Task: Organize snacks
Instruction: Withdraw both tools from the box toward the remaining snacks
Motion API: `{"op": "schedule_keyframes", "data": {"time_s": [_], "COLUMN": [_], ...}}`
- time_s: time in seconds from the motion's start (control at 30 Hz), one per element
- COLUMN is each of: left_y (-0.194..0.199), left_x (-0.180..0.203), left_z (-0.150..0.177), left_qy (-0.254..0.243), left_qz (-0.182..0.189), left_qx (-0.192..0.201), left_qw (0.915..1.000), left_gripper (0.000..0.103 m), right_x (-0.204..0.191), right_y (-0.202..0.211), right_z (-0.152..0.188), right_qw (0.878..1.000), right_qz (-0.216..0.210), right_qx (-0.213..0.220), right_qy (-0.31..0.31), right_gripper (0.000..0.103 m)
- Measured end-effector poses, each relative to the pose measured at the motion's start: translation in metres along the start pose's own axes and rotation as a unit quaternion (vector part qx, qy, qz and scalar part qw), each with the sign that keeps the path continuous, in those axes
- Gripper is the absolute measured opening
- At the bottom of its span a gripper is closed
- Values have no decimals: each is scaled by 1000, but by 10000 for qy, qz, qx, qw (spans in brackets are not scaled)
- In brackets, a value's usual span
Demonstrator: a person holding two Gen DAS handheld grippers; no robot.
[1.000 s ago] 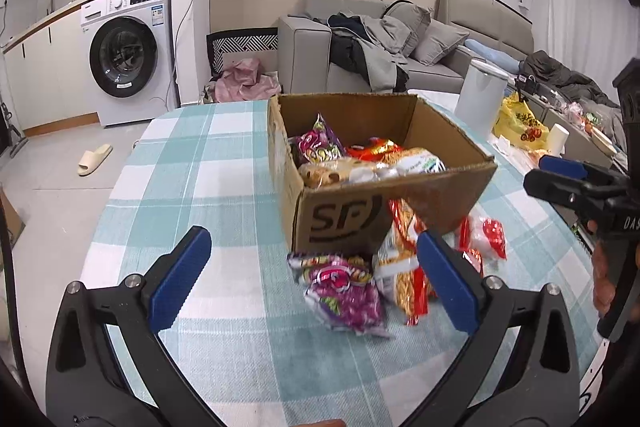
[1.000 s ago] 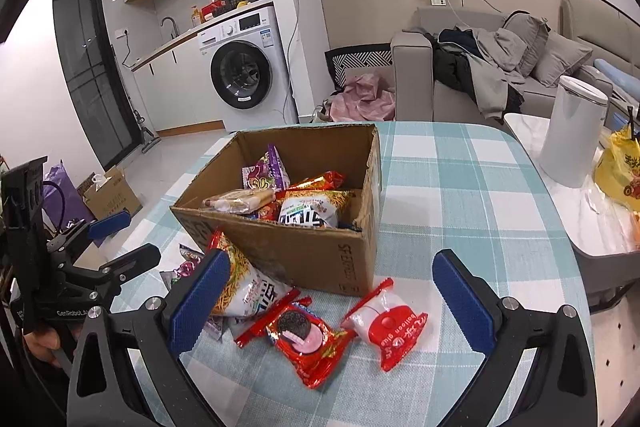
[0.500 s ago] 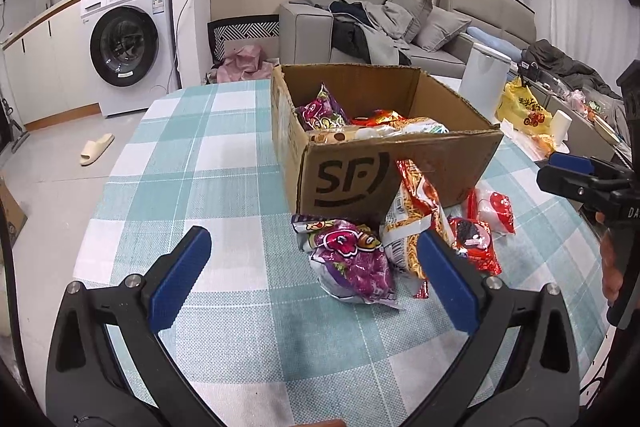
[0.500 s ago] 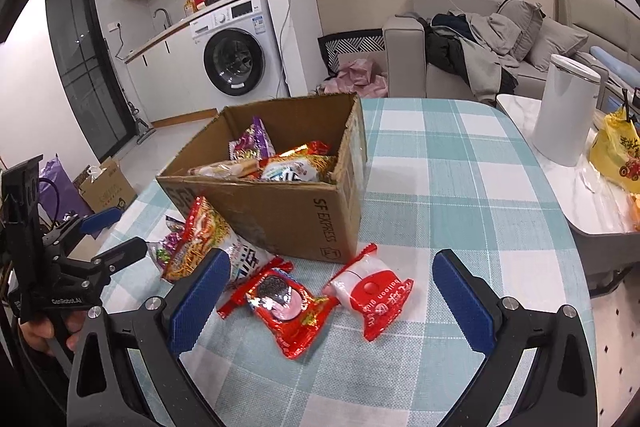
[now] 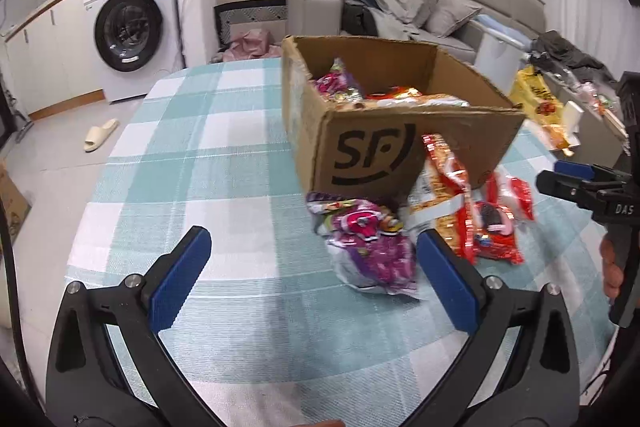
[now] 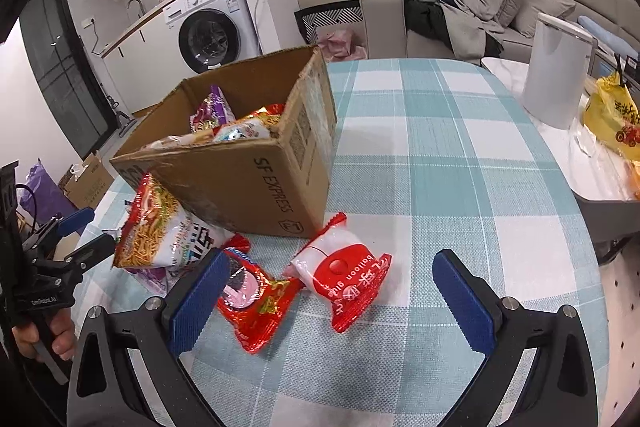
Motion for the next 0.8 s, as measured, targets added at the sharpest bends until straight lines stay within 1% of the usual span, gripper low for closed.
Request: {"op": "schedule_keyframes", "data": {"time_s": [0.03, 0.23, 0.4, 0.6, 0.8], "left_y": [-2, -12, -20, -27, -33], "left_x": [-2, -3, -2, -2, 0], "left_z": [0, 5, 9, 11, 12], "left_qy": [10, -10, 91, 150, 141], "left_qz": [-56, -55, 83, 85, 118], "left_qx": [8, -103, -213, -274, -324], "left_qw": [10000, 9999, 9997, 9995, 9993], "left_gripper": [102, 102, 102, 102, 102], "right_x": [2, 17, 23, 32, 30], "right_y": [-2, -21, -38, -52, -56], "right_z": [1, 8, 14, 15, 14], "right_qw": [10000, 9994, 9987, 9980, 9979], "right_qz": [39, 222, 255, 300, 361], "right_qx": [-27, -243, -399, -459, -459], "right_qy": [-31, -143, -173, -329, -271], "right_gripper": [103, 103, 103, 103, 103]}}
Point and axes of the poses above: each gripper's, at about its wrist camera, not at the fingertips, and y roughly against the way its jaws point, x to its right, z to its underside, the point moved 8 cm from there along -y, roughly the way its jaws point, and after that the axes turned 2 degrees about -y, right-handed, at the moved point
